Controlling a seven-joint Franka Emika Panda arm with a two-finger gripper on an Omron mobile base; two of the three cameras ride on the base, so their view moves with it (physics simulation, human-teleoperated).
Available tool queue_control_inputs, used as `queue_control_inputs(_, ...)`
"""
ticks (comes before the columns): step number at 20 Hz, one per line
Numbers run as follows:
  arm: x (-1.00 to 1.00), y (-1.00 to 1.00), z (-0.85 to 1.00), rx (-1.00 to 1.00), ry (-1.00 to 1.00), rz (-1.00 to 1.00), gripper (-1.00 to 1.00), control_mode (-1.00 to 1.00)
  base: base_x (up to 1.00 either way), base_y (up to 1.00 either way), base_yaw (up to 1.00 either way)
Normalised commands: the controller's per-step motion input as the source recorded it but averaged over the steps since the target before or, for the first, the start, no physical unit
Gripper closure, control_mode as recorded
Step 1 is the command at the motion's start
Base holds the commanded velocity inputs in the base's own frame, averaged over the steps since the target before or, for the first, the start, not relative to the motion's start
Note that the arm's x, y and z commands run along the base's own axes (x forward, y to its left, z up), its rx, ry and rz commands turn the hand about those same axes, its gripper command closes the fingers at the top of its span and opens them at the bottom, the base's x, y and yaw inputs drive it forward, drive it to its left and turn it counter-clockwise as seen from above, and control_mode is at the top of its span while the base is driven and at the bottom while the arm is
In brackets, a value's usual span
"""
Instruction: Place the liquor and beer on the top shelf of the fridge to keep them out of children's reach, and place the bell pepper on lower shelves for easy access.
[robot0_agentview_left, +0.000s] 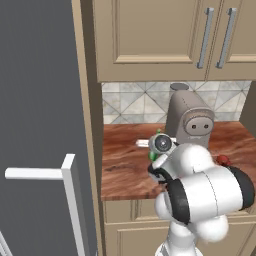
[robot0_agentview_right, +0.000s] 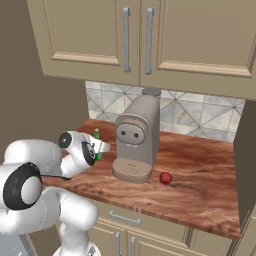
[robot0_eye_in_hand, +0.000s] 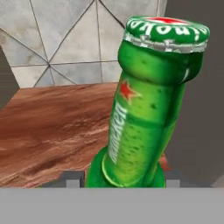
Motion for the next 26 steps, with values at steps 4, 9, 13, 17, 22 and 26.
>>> queue_control_inputs(4, -0.64, 0.0, 0.97, -0.02, 0.0, 0.11, 1.0, -1.0, 0.0, 0.0, 0.0)
queue_control_inputs(9, -0.82, 0.0, 0.93, -0.07, 0.03, 0.11, 1.0, -1.0, 0.0, 0.0, 0.0)
queue_control_inputs(13, -0.88, 0.0, 0.92, -0.06, 0.11, 0.09, 1.0, -1.0, 0.0, 0.0, 0.0)
queue_control_inputs(17, -0.99, 0.0, 0.64, -0.09, 0.11, 0.1, 1.0, -1.0, 0.0, 0.0, 0.0)
queue_control_inputs(22, -1.0, 0.0, 0.38, -0.07, 0.0, 0.14, 1.0, -1.0, 0.0, 0.0, 0.0)
queue_control_inputs(26, -0.78, 0.0, 0.61, -0.02, 0.0, 0.13, 1.0, -1.0, 0.0, 0.0, 0.0)
